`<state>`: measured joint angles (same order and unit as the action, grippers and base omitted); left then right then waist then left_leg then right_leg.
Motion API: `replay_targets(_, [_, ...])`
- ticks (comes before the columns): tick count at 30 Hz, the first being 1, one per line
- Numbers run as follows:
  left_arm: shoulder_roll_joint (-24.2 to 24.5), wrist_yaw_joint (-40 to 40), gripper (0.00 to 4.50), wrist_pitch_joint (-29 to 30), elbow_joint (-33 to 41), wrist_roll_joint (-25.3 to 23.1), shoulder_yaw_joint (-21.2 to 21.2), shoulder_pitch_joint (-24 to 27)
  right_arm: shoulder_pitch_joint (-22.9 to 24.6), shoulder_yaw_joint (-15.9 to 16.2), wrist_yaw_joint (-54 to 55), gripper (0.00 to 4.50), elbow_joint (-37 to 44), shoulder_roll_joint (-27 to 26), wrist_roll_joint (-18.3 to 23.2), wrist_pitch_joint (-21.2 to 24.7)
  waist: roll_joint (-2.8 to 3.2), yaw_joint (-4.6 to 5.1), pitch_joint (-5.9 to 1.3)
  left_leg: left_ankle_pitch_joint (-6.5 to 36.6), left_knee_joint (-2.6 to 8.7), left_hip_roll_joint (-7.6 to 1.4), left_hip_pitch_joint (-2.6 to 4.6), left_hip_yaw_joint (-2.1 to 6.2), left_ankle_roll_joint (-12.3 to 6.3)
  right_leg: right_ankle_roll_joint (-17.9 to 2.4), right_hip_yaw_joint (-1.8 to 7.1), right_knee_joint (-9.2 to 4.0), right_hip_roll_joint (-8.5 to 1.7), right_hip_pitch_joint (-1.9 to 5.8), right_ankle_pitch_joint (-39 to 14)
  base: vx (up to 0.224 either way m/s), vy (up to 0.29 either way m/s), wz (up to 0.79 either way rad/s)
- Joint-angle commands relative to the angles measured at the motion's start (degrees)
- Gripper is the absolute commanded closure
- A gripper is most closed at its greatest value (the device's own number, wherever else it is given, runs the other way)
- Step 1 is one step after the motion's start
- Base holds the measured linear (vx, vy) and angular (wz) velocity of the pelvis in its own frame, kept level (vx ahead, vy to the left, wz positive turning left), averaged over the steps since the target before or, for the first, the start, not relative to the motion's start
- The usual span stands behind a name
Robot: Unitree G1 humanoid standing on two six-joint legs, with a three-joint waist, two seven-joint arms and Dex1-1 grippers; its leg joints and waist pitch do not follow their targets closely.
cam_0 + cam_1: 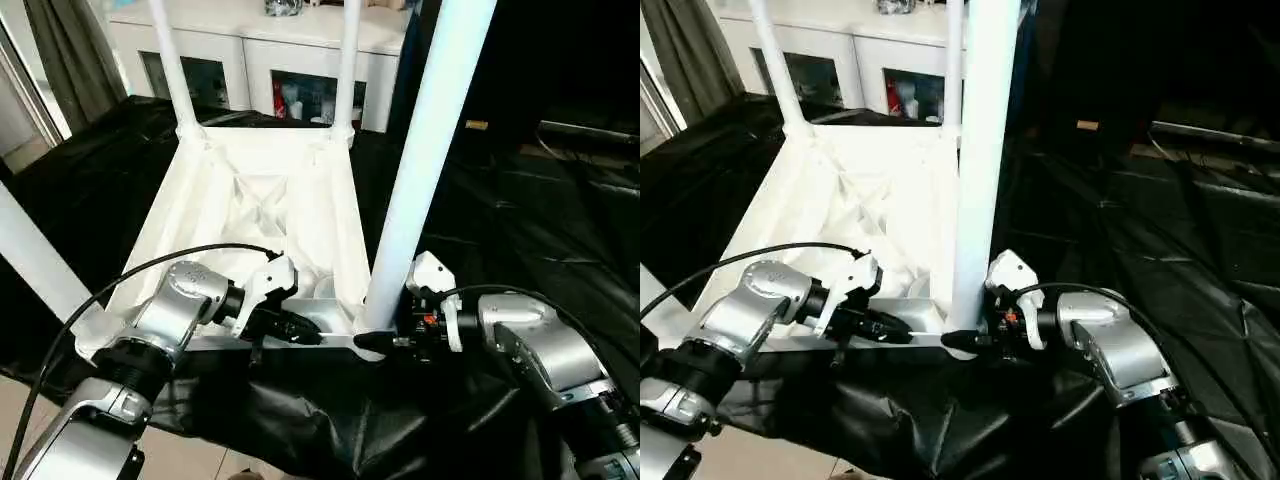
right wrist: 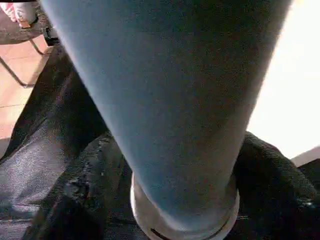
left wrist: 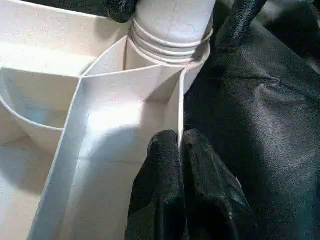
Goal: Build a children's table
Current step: Rotate leg to tighten
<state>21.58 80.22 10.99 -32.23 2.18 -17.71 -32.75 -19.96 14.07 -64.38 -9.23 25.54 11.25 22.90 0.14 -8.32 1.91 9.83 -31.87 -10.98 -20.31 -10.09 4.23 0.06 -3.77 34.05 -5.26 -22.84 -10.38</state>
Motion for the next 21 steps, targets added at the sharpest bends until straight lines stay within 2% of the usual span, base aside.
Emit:
replay_targets(1, [-1.4,1.4,4.50,0.3,2.2,1.1,-1.6,0.3,-0.1,2.4,-0.7,1.39,0.3,-0.5,-0.7,0.1,-0.76,0.05,-2.74,13.8,3.56,-2.22,0.19,0.29,-1.29,-11.5,2.43,-3.79,-3.19,2.66,-11.8,0.000,0.000,0.00])
replay_targets(3, [-1.8,0.6,4.50,0.6,2.7,1.0,-1.4,0.4,-0.2,2.6,-1.0,1.55,0.1,-0.3,-0.6,-0.1,-1.14,-0.01,-2.69,13.4,3.57,-2.27,0.16,0.30,-1.51,-11.1,2.44,-3.83,-3.35,2.61,-13.2,0.000,0.000,0.00])
replay_targets(6, [-2.0,0.0,4.50,0.9,3.1,1.2,-1.2,0.4,-0.4,2.9,-1.6,1.81,-0.2,-0.1,-0.6,-0.2,-1.00,-0.09,-2.64,13.6,3.61,-2.30,0.23,0.35,-1.45,-10.8,2.47,-3.89,-3.40,2.53,-14.2,0.000,0.000,0.00])
replay_targets(10, [-2.0,-0.2,4.50,0.9,3.3,1.2,-1.2,0.7,-0.8,3.1,-1.9,2.03,-0.5,0.0,-0.7,-0.2,-1.08,-0.08,-2.67,13.0,3.49,-2.18,0.12,0.31,-1.55,-10.8,2.45,-3.80,-3.31,2.64,-13.1,0.000,0.000,0.00])
replay_targets(13, [-1.9,-0.1,4.50,1.1,3.5,1.3,-1.1,1.0,-0.5,2.9,-2.1,2.08,-0.2,0.1,-0.4,0.1,-0.89,-0.11,-2.73,12.7,3.45,-2.19,0.14,0.33,-1.56,-10.9,2.44,-3.73,-3.28,2.69,-12.4,0.000,0.000,0.00])
replay_targets(15, [-1.9,-0.1,4.50,1.5,3.8,1.5,-1.0,1.2,0.0,2.9,-2.1,2.09,0.1,0.2,-0.2,0.2,-0.43,-0.08,-2.80,12.7,3.41,-2.21,0.21,0.37,-1.39,-11.3,2.42,-3.60,-3.22,2.69,-11.6,0.000,0.000,0.00])
replay_targets(17, [-2.0,-0.9,4.50,1.5,3.5,1.3,-0.6,1.1,0.8,2.4,-1.1,2.09,0.6,-0.3,0.2,0.7,-0.71,-0.04,-2.85,12.3,3.32,-2.12,0.15,0.32,-1.52,-11.6,2.38,-3.53,-3.13,2.81,-10.4,0.000,0.000,0.00])
replay_targets(18, [-2.7,-3.4,4.50,0.9,2.1,0.5,-0.2,0.6,1.0,1.5,1.4,2.10,0.3,-1.5,0.1,1.3,-0.22,-0.02,-2.89,12.4,3.28,-2.15,0.25,0.34,-1.41,-12.0,2.38,-3.46,-3.08,2.73,-9.6,0.000,0.000,0.00])
replay_targets(19, [-2.9,-4.0,4.50,0.8,1.7,0.3,-0.1,0.5,1.0,1.4,2.1,2.10,0.1,-1.8,0.0,1.3,-0.36,0.03,-2.82,12.7,3.31,-2.12,0.23,0.29,-1.42,-12.0,2.38,-3.60,-3.01,2.71,-9.6,0.000,0.000,0.00])
replay_targets(20, [-5.1,-12.2,4.50,-1.2,-2.5,-2.0,1.1,-1.2,0.5,-0.7,11.1,2.10,-3.1,-5.3,-2.3,1.7,-0.30,0.09,-2.77,12.7,3.30,-2.07,0.18,0.32,-1.19,-11.9,2.43,-3.64,-3.01,2.64,-9.8,0.000,0.000,0.00])
replay_targets(21, [-6.7,-17.1,4.50,-2.5,-5.1,-3.1,1.8,-2.4,-0.1,-2.0,17.4,2.10,-5.8,-7.7,-4.1,1.6,-0.53,0.44,-2.50,14.5,3.48,-1.78,0.14,0.29,-0.33,-11.3,2.33,-4.15,-3.03,2.55,-13.0,0.000,0.000,0.00])
